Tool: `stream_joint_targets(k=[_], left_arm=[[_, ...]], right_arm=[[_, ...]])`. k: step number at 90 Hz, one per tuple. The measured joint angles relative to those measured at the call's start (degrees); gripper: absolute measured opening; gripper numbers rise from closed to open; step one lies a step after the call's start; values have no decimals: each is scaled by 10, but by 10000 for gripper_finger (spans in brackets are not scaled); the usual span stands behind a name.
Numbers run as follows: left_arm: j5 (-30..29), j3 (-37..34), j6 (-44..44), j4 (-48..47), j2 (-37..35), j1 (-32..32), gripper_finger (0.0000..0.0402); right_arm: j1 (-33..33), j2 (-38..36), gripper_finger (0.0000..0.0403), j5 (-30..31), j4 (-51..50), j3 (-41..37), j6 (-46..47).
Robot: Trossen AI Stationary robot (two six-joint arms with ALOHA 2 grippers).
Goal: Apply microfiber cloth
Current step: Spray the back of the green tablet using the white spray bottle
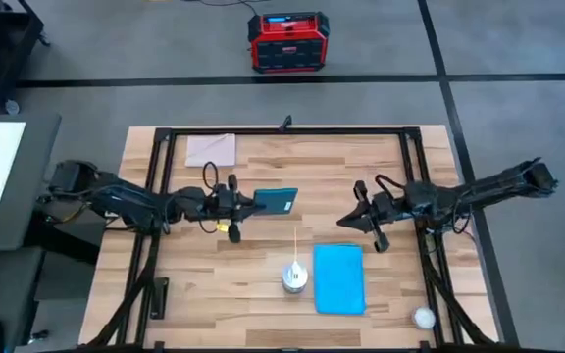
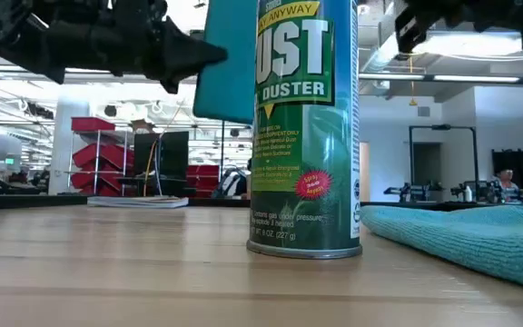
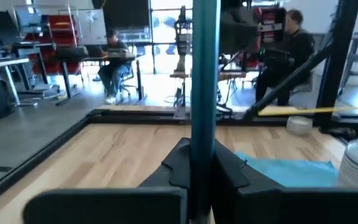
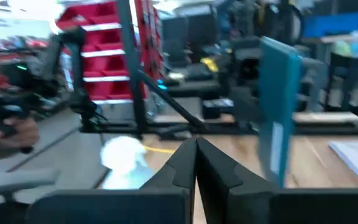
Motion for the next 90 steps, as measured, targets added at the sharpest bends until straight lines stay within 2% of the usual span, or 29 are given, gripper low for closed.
stream_joint_targets(k=[10, 26, 62, 90], left_arm=[[29, 0, -5, 9, 5, 21, 3], [71, 0, -15, 15, 5, 51, 3], [136, 0, -19, 8, 5, 70, 3], [137, 15, -1, -39, 6, 72, 3]], right_arm=[[20, 8, 0, 21, -2, 8, 9], [47, 54, 0, 76, -110, 76, 8], [59, 179, 0, 80, -299, 261, -7], [86, 255, 0, 90, -390, 362, -9]])
